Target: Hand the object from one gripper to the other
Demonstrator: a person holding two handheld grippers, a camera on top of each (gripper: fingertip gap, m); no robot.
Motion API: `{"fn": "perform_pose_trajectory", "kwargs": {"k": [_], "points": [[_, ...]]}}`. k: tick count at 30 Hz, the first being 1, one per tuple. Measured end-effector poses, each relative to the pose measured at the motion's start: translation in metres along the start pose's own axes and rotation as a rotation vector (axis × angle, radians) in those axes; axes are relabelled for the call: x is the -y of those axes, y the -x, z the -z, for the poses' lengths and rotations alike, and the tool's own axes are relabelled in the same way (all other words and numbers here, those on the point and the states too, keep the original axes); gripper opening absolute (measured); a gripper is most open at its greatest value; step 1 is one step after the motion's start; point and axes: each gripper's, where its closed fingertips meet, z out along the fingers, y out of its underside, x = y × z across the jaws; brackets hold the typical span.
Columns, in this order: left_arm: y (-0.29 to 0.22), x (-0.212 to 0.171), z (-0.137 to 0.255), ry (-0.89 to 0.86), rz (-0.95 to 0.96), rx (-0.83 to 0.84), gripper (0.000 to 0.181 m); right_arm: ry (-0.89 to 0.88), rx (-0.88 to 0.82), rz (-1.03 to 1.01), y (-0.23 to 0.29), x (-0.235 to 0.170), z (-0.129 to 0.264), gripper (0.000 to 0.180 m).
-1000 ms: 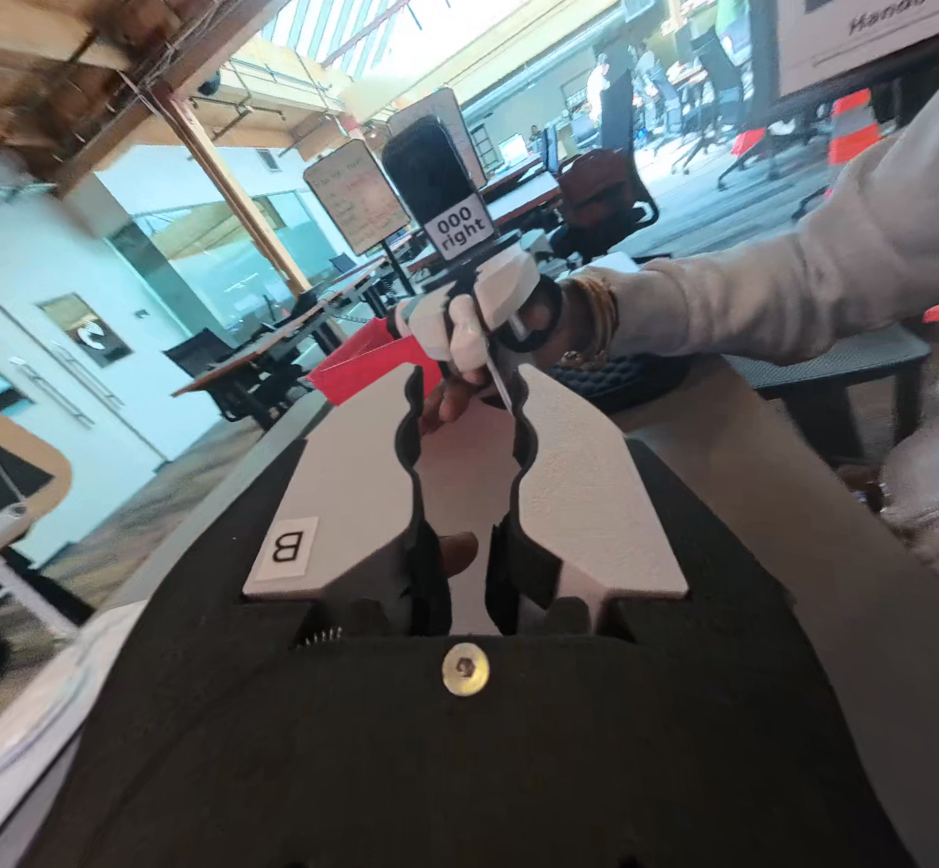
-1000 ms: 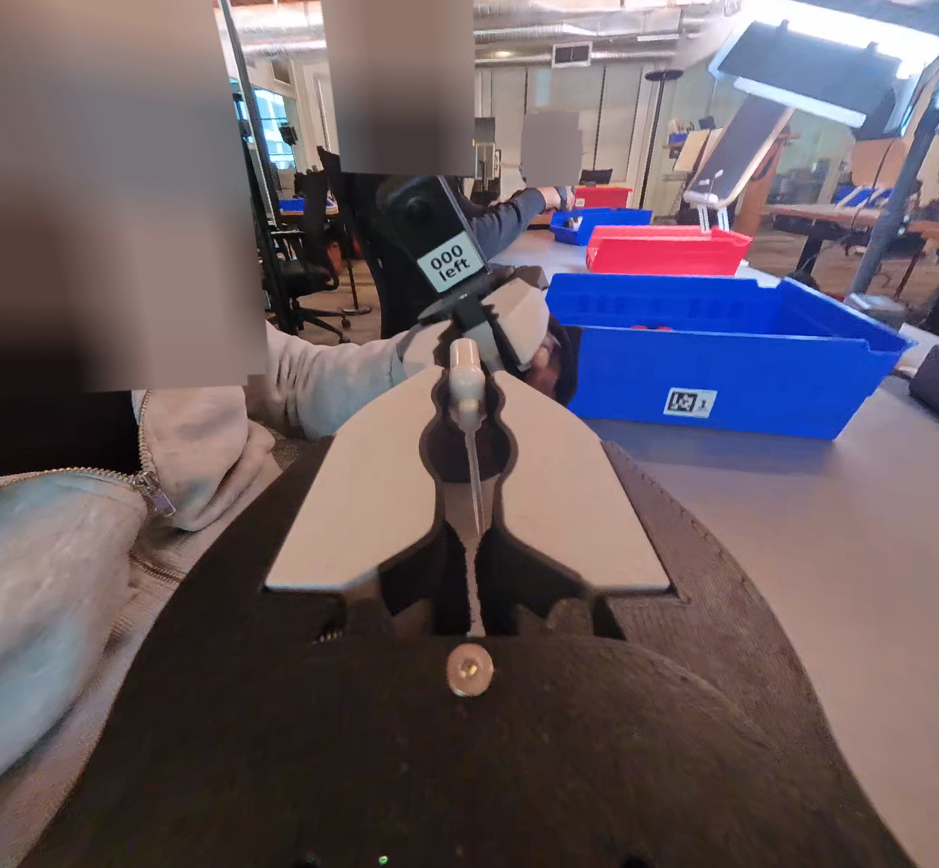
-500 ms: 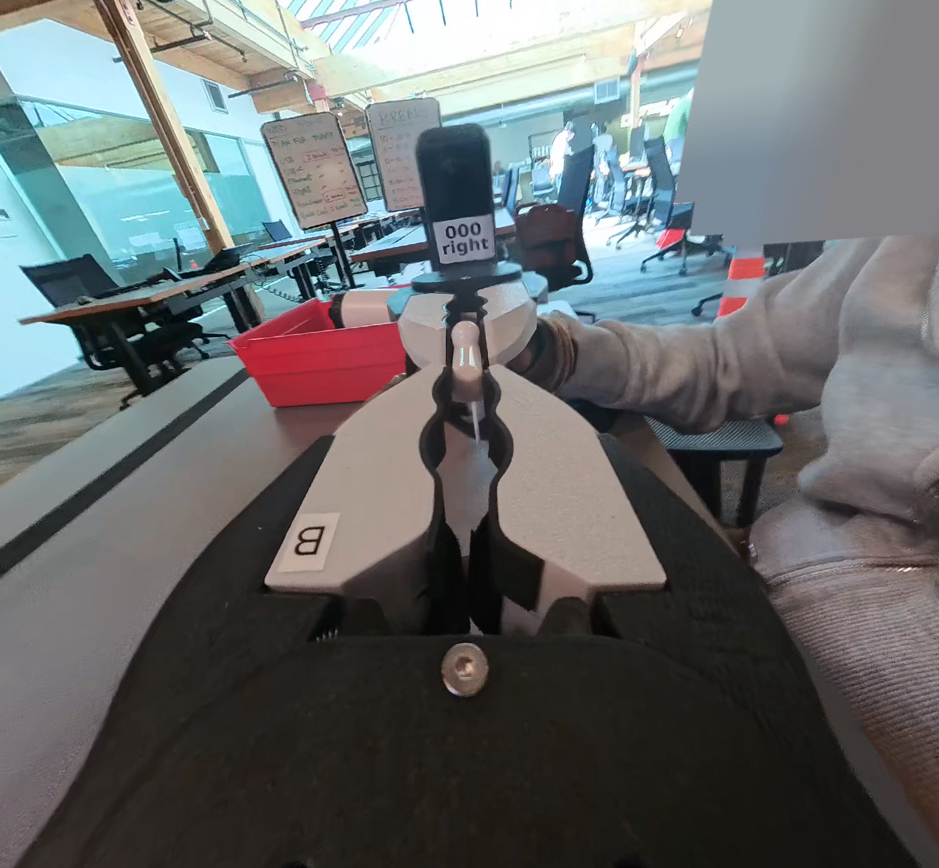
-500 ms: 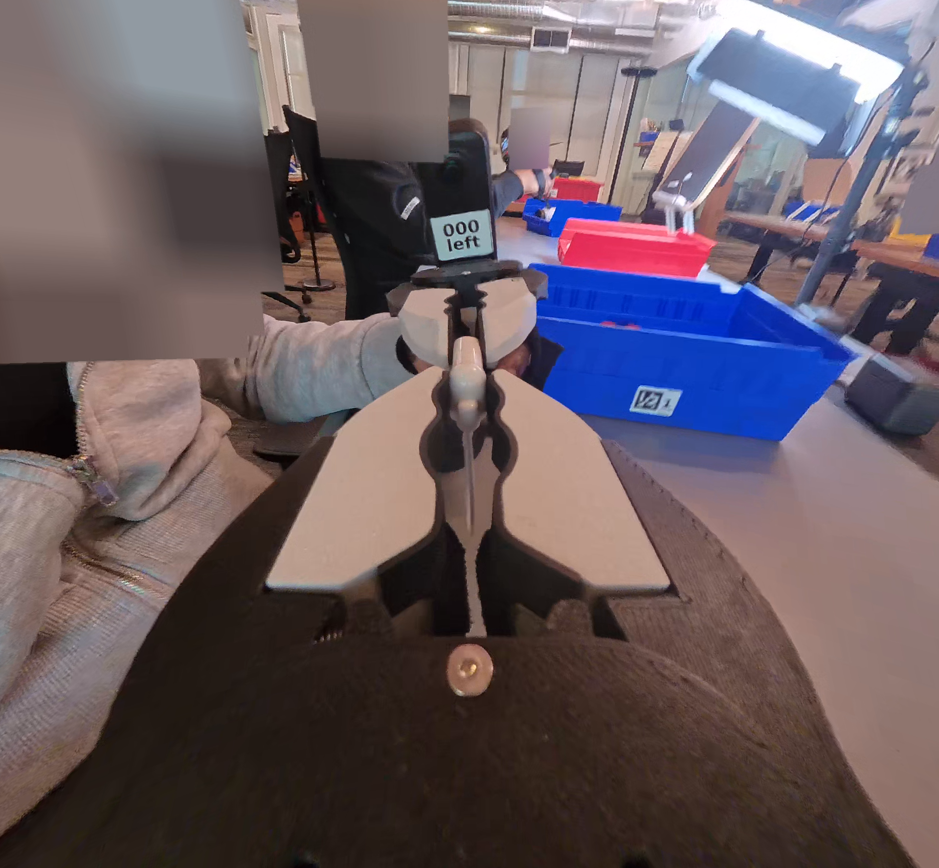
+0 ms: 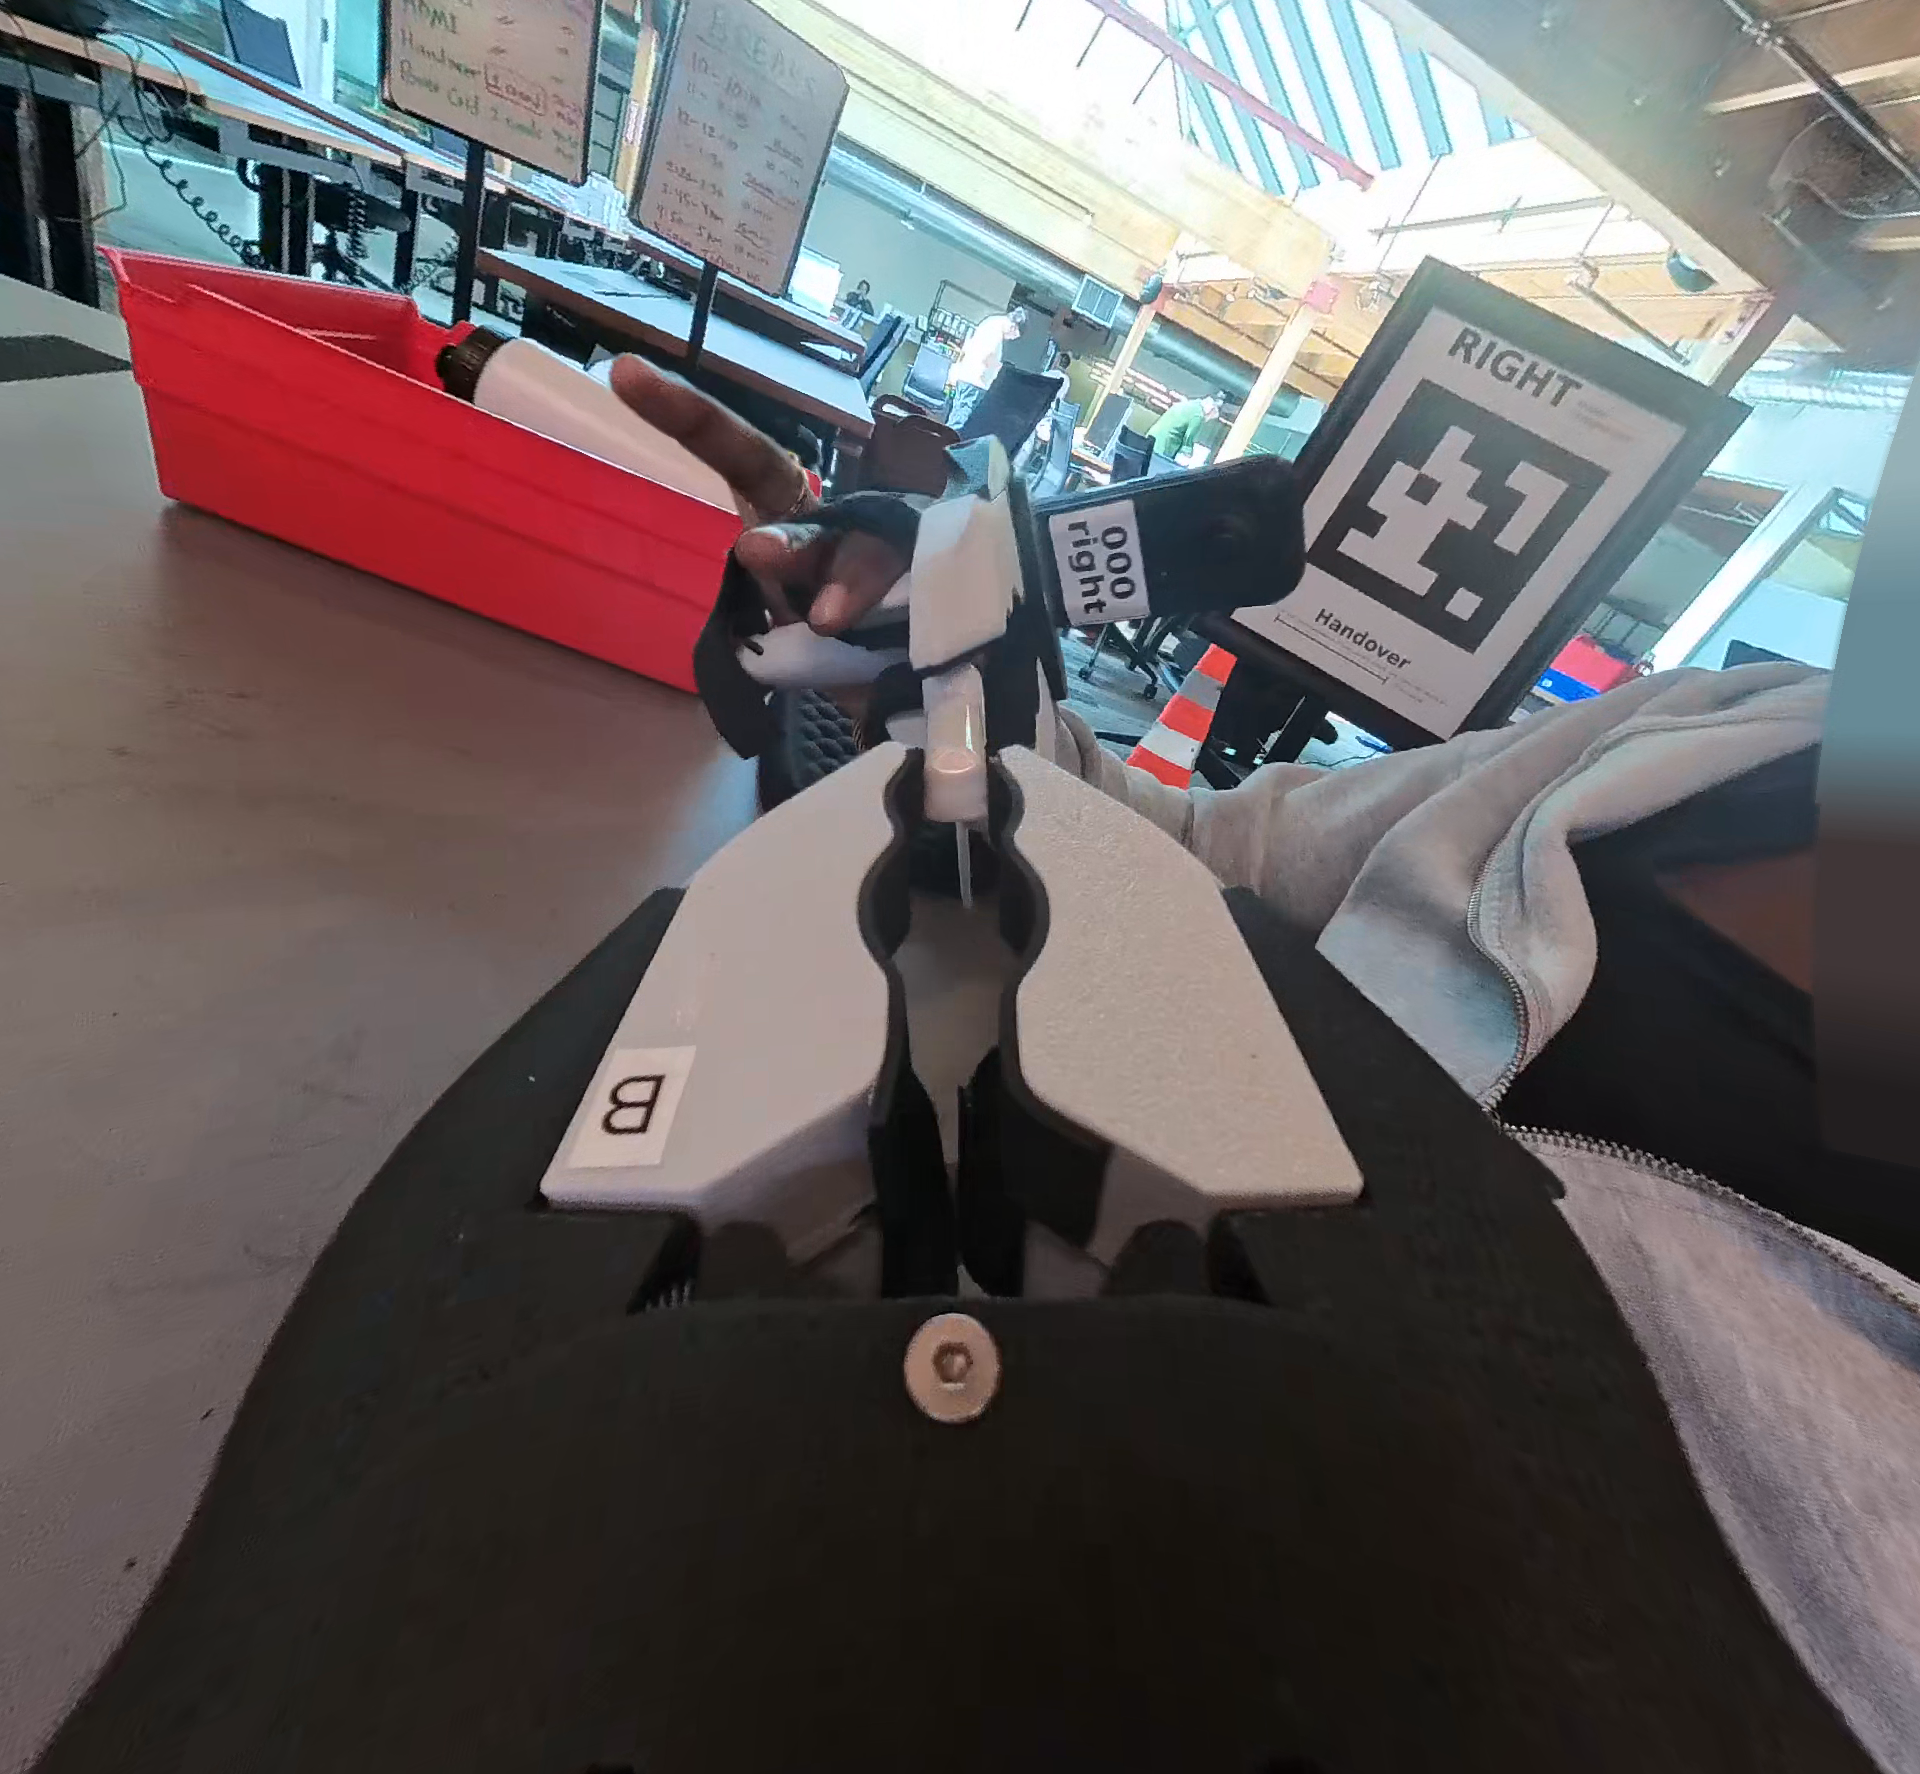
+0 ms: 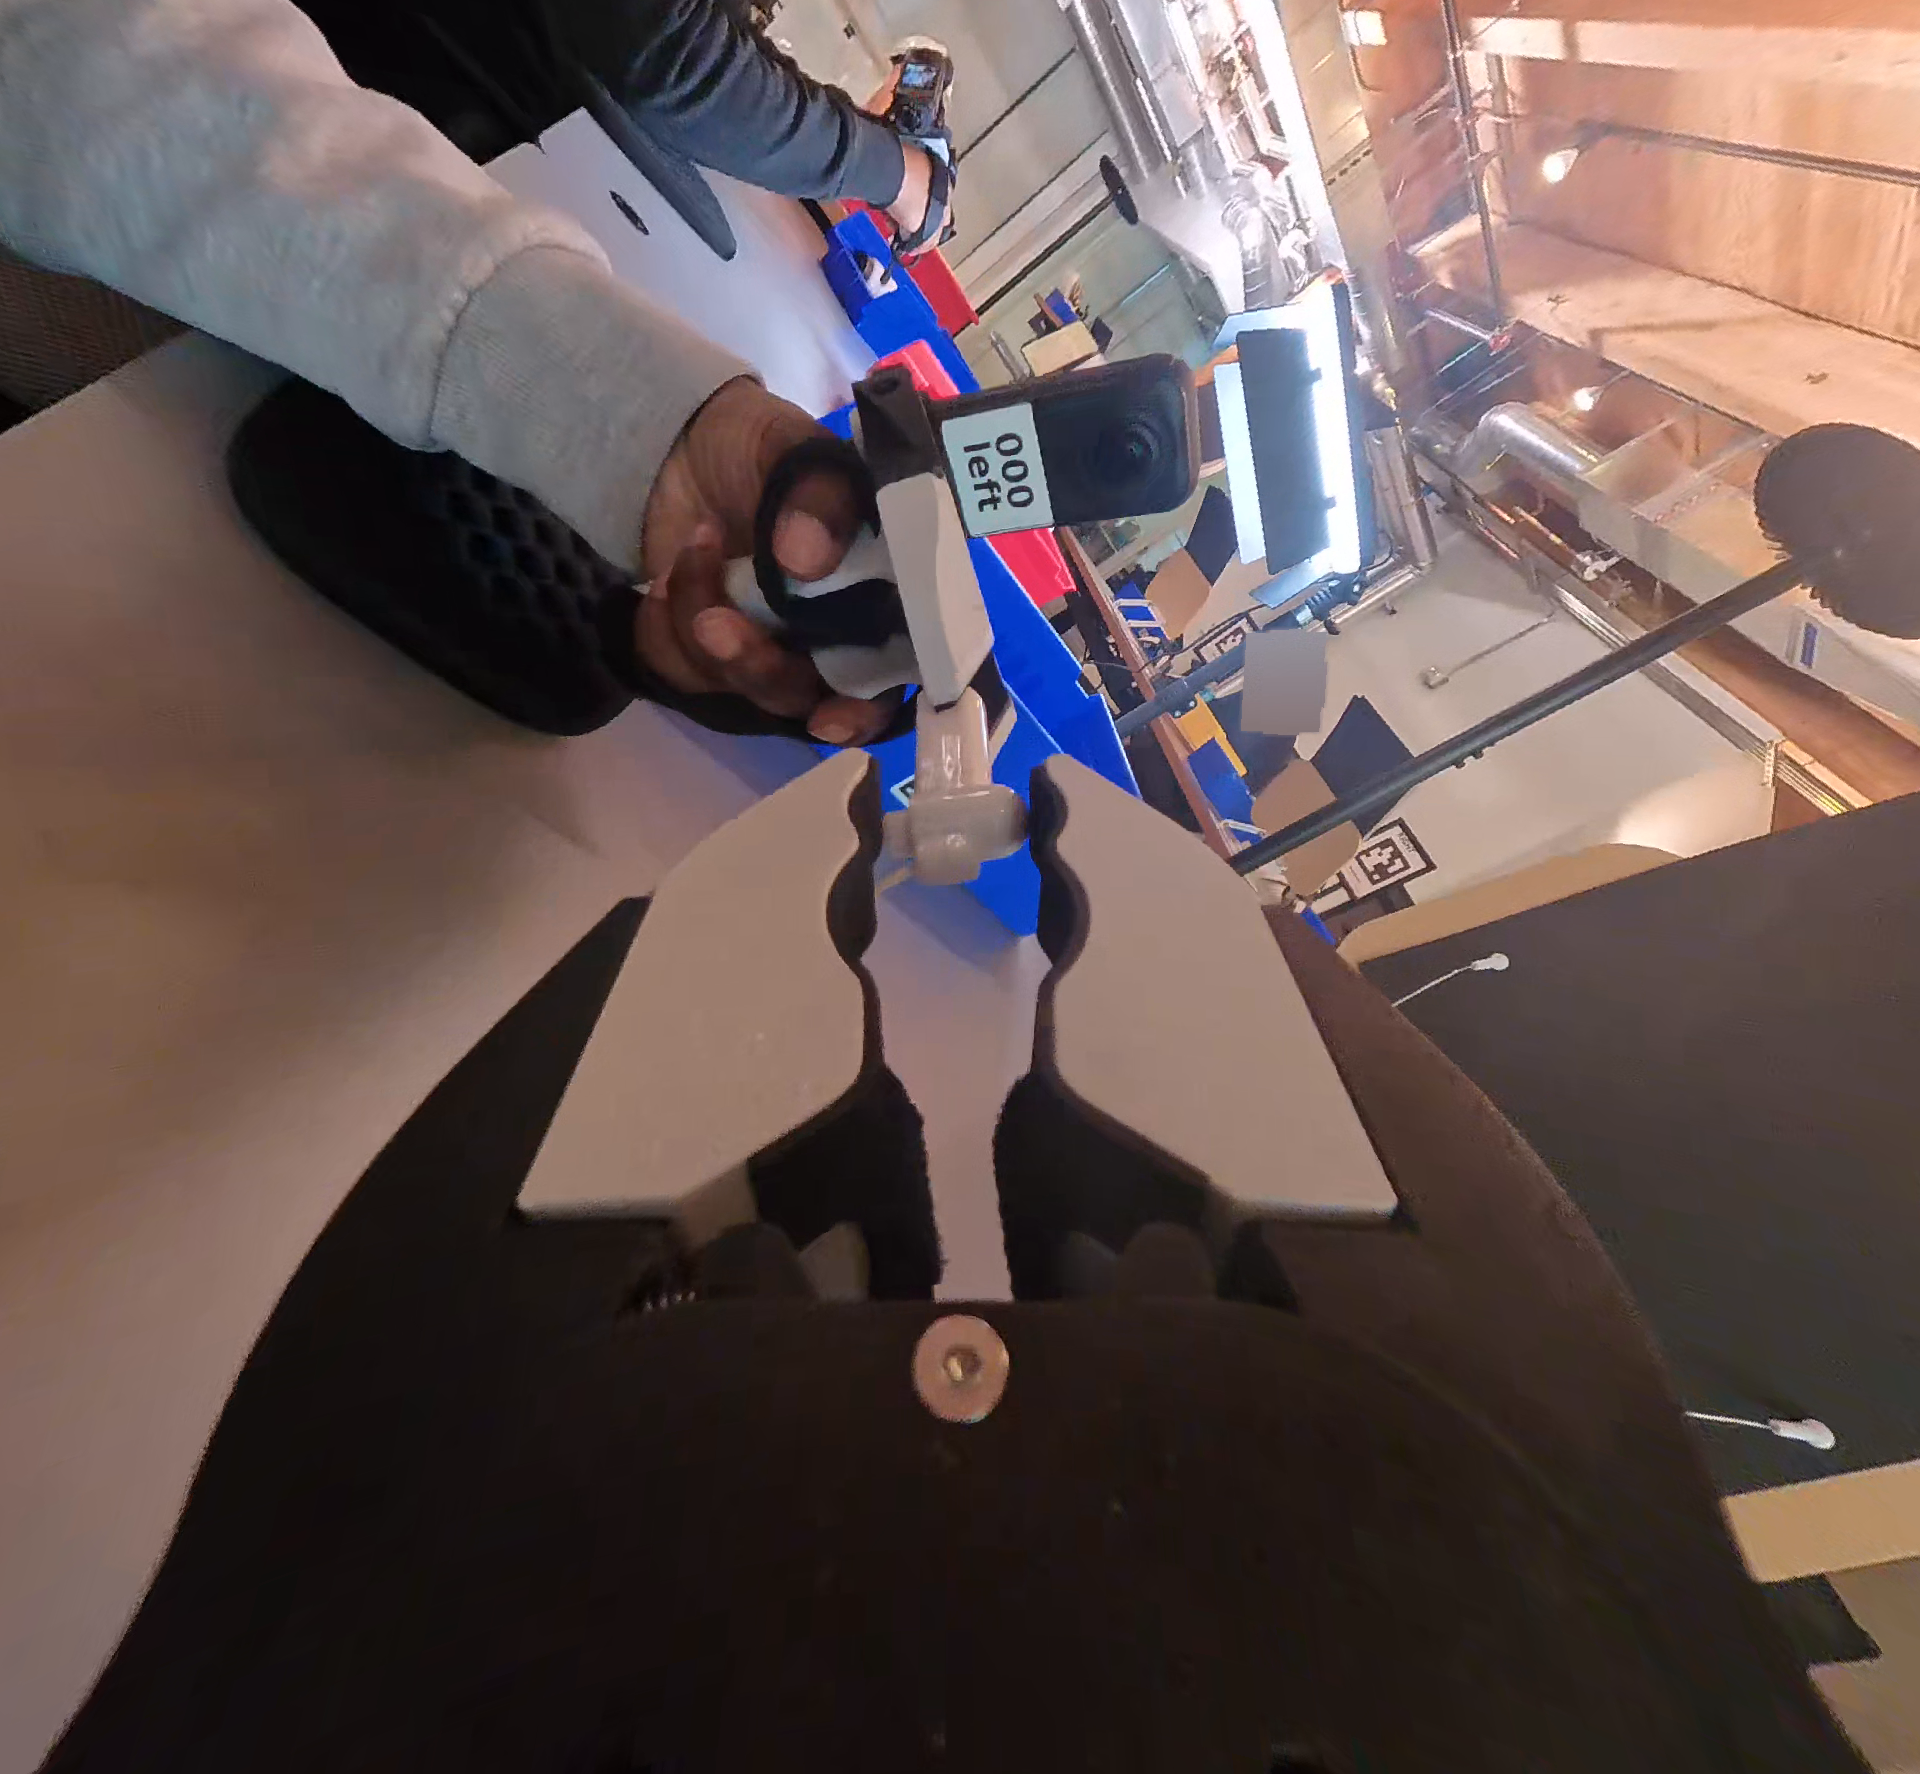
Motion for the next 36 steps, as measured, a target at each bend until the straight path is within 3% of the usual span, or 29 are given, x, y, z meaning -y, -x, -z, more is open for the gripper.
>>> {"fn": "perform_pose_trajectory", "kwargs": {"k": [1,6,8,11,14,16,20,25,27,32,36], "points": [[0.001,0.0,0.0,0.002,0.005,0.001,0.011,0.012,0.003,0.001,0.0,-0.001,0.0,0.027],[-0.002,0.001,-0.001,-0.008,-0.038,0.0,0.012,0.036,0.012,-0.036,0.0,-0.002,0.001,0.027],[-0.006,0.002,-0.002,-0.011,-0.116,-0.003,0.024,0.04,0.007,-0.061,-0.002,-0.002,0.002,0.027],[-0.002,0.005,-0.004,0.012,-0.435,0.129,0.051,0.016,0.013,-0.162,-0.007,-0.001,0.004,0.027],[0.001,0.008,-0.002,0.046,-0.905,0.313,0.052,-0.026,0.081,-0.383,-0.006,0.0,0.005,0.027],[0.003,0.004,-0.005,0.092,-0.992,0.339,0.044,-0.063,0.116,-0.483,-0.006,0.003,0.006,0.027],[0.0,0.002,-0.007,0.083,-0.965,0.304,0.015,-0.059,0.164,-0.545,-0.001,0.003,0.004,0.027],[-0.001,0.0,-0.006,0.1,-0.843,0.263,0.014,-0.075,0.168,-0.559,0.0,0.005,0.004,0.027],[-0.001,0.003,-0.005,0.073,-0.713,0.23,0.013,-0.128,0.125,-0.523,-0.006,0.011,0.005,0.027],[0.003,0.012,0.007,-0.023,-0.273,0.118,0.013,-0.307,-0.065,-0.396,-0.041,0.03,0.03,0.048],[-0.003,0.015,0.011,-0.058,-0.085,0.015,0.013,-0.171,-0.088,-0.16,-0.037,0.014,0.034,0.054]]}}
